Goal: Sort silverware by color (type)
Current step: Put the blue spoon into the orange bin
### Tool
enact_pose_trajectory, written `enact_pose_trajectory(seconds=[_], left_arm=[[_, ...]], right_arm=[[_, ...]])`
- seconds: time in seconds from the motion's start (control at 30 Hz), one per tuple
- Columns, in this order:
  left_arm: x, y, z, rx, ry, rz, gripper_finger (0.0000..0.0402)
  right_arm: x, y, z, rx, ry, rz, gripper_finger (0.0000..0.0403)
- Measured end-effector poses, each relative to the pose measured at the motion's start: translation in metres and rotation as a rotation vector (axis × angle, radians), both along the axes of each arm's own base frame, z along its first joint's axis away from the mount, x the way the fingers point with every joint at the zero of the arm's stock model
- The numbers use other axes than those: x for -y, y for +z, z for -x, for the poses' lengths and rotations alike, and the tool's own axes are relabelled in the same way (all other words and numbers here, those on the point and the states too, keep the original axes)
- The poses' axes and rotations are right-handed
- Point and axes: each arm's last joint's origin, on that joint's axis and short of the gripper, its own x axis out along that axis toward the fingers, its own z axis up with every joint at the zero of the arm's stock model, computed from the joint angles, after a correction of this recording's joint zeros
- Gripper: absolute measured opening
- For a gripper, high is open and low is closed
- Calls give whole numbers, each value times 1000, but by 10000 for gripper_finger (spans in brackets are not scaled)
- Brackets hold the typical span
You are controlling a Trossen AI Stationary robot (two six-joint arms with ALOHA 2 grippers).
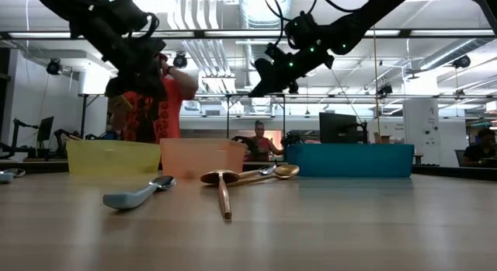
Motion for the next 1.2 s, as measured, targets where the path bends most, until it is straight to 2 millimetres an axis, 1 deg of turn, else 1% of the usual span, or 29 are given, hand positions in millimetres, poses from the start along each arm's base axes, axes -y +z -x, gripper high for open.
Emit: enact_pose_trajectory(seconds=[0.13, 0.3, 0.43, 0.53, 0.63, 0.7, 0.8, 0.93, 1.07, 1.2], left_arm=[[18, -10, -3, -43, 32, 200, 75], [46, -18, -11, -89, 57, 425, 75], [69, -21, -16, -102, 67, 644, 75], [86, -23, -17, -154, 84, 752, 75], [102, -26, -15, -242, 102, 822, 75], [111, -29, -11, -310, 135, 845, 75], [123, -32, -6, -400, 203, 819, 75], [134, -38, -1, -461, 259, 797, 75], [139, -48, 3, -485, 322, 755, 75], [138, -62, 9, -489, 449, 692, 75]], right_arm=[[-3, 8, 2, 30, 55, 9, 13], [-13, 17, 8, 75, 145, 38, 13], [-25, 16, 15, 110, 195, 78, 12], [-34, 15, 21, 157, 210, 117, 12], [-39, 18, 30, 208, 210, 155, 12], [-43, 21, 36, 217, 205, 162, 12], [-46, 29, 41, 236, 203, 164, 12], [-47, 32, 42, 248, 202, 156, 12], [-46, 38, 42, 262, 201, 168, 12], [-47, 37, 42, 249, 202, 165, 12]])
